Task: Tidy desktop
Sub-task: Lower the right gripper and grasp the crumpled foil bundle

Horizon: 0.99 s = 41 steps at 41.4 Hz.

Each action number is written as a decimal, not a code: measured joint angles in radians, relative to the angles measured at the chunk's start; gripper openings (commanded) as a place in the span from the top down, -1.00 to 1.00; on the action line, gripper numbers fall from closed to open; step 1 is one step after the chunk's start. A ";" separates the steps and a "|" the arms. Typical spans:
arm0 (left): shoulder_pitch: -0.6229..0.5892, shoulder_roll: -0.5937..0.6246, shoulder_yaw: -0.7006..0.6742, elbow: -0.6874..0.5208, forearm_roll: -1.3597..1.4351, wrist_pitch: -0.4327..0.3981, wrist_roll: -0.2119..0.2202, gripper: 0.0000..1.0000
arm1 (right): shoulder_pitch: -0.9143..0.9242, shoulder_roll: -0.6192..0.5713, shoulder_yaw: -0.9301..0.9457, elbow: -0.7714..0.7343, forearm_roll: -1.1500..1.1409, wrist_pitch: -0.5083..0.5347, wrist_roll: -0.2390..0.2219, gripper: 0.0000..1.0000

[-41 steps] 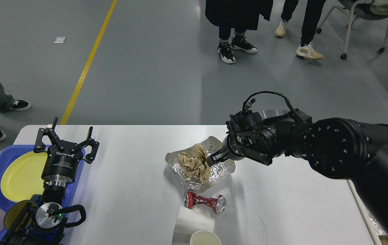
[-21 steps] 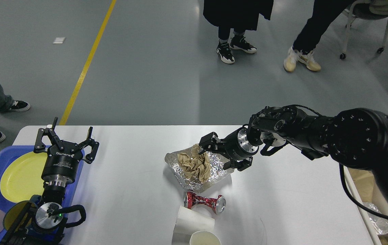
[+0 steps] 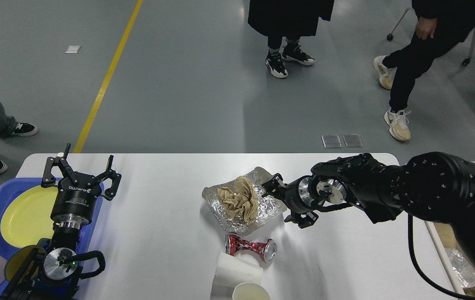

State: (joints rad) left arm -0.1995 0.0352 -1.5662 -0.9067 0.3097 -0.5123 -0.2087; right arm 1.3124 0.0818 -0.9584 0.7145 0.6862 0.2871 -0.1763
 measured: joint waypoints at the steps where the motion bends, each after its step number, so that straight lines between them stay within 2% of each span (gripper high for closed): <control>1: 0.000 0.000 0.000 0.000 0.000 0.000 0.000 -0.94 | -0.001 0.000 0.002 0.001 0.016 -0.004 -0.006 -0.78; 6: 0.000 0.000 0.000 0.000 0.000 0.000 0.000 -0.94 | -0.035 -0.001 0.014 -0.006 0.101 -0.031 -0.015 -0.78; 16: 0.000 0.000 0.000 0.000 0.001 0.000 0.000 -0.94 | -0.094 0.001 0.032 -0.022 0.158 -0.184 -0.017 -0.81; 27: 0.000 0.000 0.000 0.000 0.000 0.000 0.000 -0.94 | -0.130 0.007 0.116 -0.063 0.144 -0.202 -0.014 -0.86; 41: 0.000 0.000 0.000 0.000 0.000 0.000 0.000 -0.94 | -0.143 0.025 0.124 -0.095 0.121 -0.201 -0.014 -0.86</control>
State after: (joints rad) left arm -0.1994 0.0351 -1.5662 -0.9067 0.3099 -0.5123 -0.2086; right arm 1.1692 0.1068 -0.8344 0.6194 0.8077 0.0862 -0.1905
